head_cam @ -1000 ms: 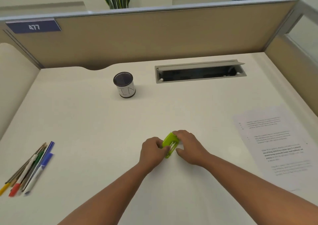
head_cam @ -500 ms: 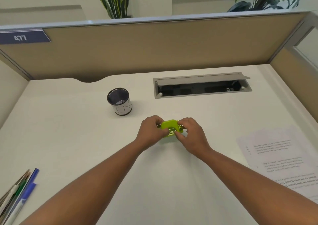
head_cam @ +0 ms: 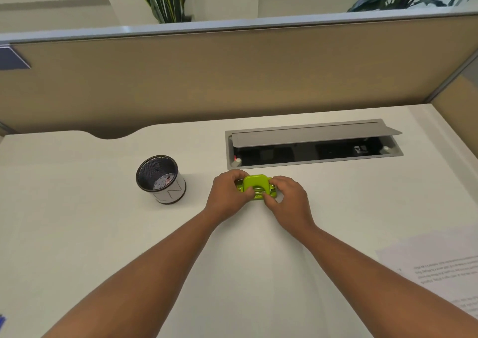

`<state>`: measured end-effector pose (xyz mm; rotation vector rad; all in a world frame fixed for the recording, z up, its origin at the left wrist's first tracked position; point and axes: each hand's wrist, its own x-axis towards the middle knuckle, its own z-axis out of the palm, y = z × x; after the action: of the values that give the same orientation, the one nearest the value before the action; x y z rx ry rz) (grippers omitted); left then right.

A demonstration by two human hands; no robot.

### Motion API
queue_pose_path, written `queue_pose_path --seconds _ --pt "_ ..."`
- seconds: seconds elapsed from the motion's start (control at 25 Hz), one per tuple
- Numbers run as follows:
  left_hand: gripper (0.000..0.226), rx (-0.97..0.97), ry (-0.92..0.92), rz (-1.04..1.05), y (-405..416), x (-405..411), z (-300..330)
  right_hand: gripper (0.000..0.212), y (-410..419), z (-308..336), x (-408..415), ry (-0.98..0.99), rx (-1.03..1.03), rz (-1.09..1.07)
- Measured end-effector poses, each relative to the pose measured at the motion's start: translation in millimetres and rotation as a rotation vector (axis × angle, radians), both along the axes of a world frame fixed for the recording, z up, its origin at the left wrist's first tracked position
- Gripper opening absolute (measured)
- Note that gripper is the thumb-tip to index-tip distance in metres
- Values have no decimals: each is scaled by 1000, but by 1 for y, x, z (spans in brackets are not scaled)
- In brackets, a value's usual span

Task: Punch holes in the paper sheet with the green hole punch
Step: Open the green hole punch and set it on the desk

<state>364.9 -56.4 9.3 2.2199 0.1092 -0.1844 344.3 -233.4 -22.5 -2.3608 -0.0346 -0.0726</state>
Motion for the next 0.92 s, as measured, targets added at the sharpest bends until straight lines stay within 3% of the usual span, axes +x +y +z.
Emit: queue_pose_path --seconds 0.44,0.64,0.8,0.92 --pt "47 -2 27 15 -1 1 -7 45 1 -12 2 -16 15 -10" --pt "62 26 -47 47 0 -13 2 59 -1 -1 -8 58 89 10" --pt "57 28 -135 64 -18 -48 20 64 -14 21 -44 105 106 -51" --pt "54 3 -84 30 -44 -83 34 57 -35 41 -83 111 143 -98"
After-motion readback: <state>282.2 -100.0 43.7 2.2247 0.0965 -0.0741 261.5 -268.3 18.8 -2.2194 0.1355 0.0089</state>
